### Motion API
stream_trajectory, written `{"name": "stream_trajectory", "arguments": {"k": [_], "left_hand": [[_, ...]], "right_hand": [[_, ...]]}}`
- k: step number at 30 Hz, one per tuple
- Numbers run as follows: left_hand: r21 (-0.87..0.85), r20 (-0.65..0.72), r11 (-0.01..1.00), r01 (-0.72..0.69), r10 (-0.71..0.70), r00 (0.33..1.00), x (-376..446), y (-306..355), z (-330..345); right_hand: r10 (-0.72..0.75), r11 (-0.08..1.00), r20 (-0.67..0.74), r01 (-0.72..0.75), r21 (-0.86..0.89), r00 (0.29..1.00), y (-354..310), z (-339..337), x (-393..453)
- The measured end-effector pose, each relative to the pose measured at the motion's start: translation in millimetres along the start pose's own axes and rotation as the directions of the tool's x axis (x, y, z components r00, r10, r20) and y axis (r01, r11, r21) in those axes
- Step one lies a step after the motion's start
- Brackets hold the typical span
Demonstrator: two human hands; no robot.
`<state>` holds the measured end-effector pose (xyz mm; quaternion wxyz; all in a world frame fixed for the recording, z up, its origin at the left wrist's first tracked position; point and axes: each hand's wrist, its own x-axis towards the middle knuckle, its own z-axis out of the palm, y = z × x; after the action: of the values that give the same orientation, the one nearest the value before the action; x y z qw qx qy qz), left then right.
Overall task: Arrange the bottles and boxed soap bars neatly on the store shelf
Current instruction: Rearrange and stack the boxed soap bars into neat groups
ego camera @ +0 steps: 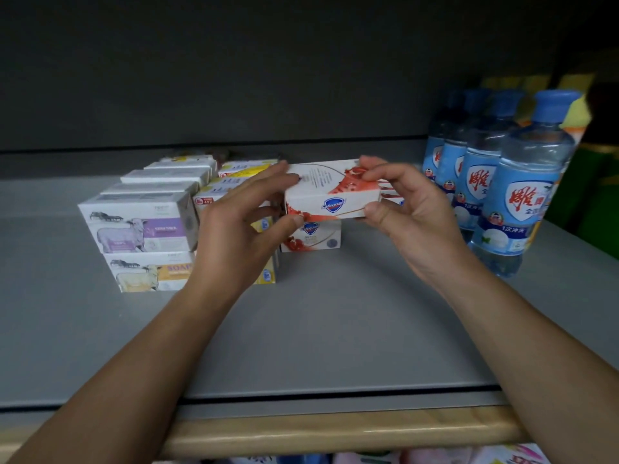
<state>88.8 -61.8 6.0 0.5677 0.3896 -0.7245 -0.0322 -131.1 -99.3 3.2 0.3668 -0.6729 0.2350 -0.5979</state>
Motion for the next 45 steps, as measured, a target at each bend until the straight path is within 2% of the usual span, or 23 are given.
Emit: {"name": "stream_trajectory", "arguments": {"k": [4,8,10,15,18,20,22,26,28,30,33,36,42,45], "left_hand": [[-0.022,-0.059,0.992,0.122,-0.123,0.991,1,0,2],[-0.008,-0.03,0.985,0.173,-0.173,0.984,0,1,5],[0.058,0.011,0.984,0.166,-0.167,0.986,-1,2,7],[0.273,0.05,0.958,0.091,-0.109,0.993,-8,7,25],[0.365,0.156,0.929,0.053,-0.117,0.981,-14,8,40],[0.402,0.224,0.915,0.038,-0.138,0.965,-16,6,46],[0.447,0.288,0.895,0.01,-0.155,0.945,-19,6,50],[0.538,0.346,0.84,-0.076,-0.138,0.928,-25,9,57],[0.577,0.342,0.809,-0.11,-0.117,0.932,-23,11,61],[0.615,0.362,0.777,-0.137,-0.123,0.924,-19,14,70],[0.65,0.389,0.741,-0.166,-0.136,0.911,-8,17,92],[0.667,0.36,0.731,-0.146,-0.144,0.922,5,17,120],[0.61,0.278,0.792,-0.011,-0.2,0.94,29,3,166],[0.588,0.259,0.809,0.001,-0.189,0.947,38,-7,182]], "right_hand": [[0.05,0.99,0.031,-0.045,-0.134,0.998,1,1,0],[0.074,0.981,-0.04,-0.079,-0.175,0.996,1,0,0],[0.108,0.969,-0.052,-0.117,-0.22,0.993,1,-3,-1],[0.267,0.909,0.054,-0.233,-0.346,0.962,5,-15,-1],[0.365,0.862,0.042,-0.321,-0.393,0.93,6,-25,-1],[0.39,0.83,0.047,-0.329,-0.45,0.92,5,-32,-6],[0.404,0.746,0.06,-0.291,-0.6,0.913,4,-42,-16],[0.417,0.486,0.086,-0.142,-0.862,0.905,-7,-64,-45],[0.425,0.372,0.101,-0.072,-0.926,0.899,-12,-78,-59],[0.463,0.319,0.11,-0.05,-0.946,0.879,-16,-89,-73],[0.496,0.305,0.103,-0.062,-0.95,0.862,-17,-96,-89],[0.477,0.311,0.099,-0.063,-0.948,0.873,-13,-97,-94],[0.433,0.344,0.087,-0.076,-0.936,0.897,-7,-99,-94],[0.408,0.36,0.083,-0.076,-0.93,0.909,-4,-100,-94]]}}
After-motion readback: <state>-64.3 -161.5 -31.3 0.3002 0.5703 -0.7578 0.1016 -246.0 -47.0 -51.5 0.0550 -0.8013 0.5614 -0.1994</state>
